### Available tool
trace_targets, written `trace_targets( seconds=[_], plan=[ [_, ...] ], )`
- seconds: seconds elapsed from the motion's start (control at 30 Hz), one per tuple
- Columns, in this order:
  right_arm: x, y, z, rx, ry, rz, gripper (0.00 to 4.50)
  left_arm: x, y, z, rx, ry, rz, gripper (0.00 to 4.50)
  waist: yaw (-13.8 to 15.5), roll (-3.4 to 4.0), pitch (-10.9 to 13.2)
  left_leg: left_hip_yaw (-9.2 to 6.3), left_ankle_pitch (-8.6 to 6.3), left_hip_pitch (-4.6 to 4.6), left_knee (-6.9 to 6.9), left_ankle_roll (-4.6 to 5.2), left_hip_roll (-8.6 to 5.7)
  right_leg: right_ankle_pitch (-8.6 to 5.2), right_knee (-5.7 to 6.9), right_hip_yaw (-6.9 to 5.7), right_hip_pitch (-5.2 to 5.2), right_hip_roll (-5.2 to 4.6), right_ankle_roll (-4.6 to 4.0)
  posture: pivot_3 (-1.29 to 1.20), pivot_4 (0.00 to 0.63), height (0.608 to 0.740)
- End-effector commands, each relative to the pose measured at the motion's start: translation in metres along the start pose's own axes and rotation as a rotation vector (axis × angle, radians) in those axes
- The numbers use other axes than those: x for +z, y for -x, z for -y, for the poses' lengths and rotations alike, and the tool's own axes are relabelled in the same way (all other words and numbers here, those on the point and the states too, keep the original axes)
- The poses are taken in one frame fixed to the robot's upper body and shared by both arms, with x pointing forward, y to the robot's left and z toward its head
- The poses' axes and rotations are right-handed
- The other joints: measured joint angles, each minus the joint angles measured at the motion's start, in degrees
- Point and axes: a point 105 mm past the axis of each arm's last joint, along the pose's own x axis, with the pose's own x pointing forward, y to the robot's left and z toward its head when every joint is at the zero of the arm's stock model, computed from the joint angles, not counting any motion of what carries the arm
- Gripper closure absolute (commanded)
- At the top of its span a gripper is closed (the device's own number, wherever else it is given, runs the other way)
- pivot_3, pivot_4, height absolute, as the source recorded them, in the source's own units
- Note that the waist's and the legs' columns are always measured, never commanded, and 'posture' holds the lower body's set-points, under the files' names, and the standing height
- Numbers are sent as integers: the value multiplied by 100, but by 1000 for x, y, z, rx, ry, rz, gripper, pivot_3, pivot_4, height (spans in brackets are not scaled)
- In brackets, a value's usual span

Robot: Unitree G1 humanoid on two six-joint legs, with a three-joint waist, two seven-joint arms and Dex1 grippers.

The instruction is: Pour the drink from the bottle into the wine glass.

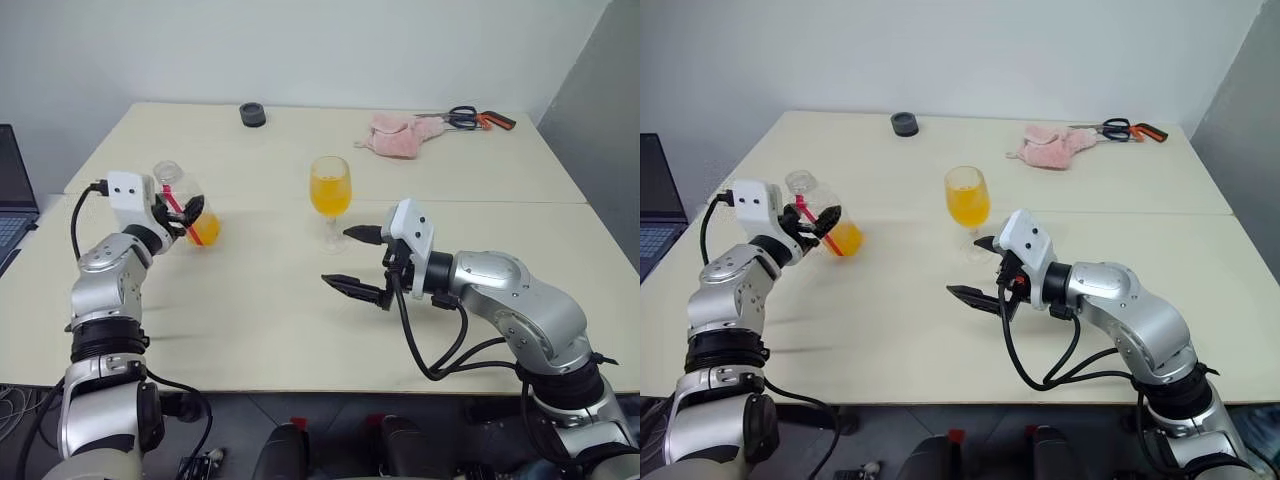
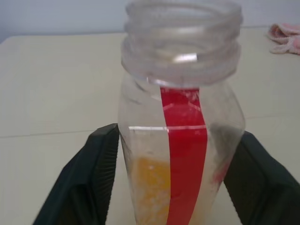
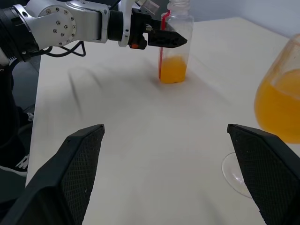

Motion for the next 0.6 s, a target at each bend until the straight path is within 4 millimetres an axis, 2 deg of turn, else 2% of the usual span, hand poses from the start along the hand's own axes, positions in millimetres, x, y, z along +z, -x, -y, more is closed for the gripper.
trace_targets(
  seconds=[0.03, 0.37, 0.5, 0.6],
  plan=[
    [10, 1, 0, -6, 36, 27, 0, 17, 2, -2, 2, -34, 68, 33, 1, 0, 0, 0, 0, 0, 0, 0, 0, 0, -1, 0, 0, 0, 0, 0, 150, 740],
    [1, 14, 7, -44, 26, 21, 0, 13, 21, 7, -16, -82, 117, 33, 4, 0, 0, 0, 0, -1, -4, 0, 2, 0, -7, 1, 0, -1, 0, 0, 150, 740],
    [-8, 27, 20, -141, 41, 58, 0, 11, 38, 9, 0, -90, 138, 33, 8, 0, 0, 0, 0, -1, -4, 0, 1, 0, -11, 1, 4, -4, 0, 0, 150, 740],
    [-21, 34, 23, -174, 30, 56, 0, 10, 47, 5, 67, -87, 140, 33, 5, 0, 0, 0, 0, 1, -7, 0, 4, 0, -15, 2, 5, -3, 0, 0, 150, 740]
  ],
)
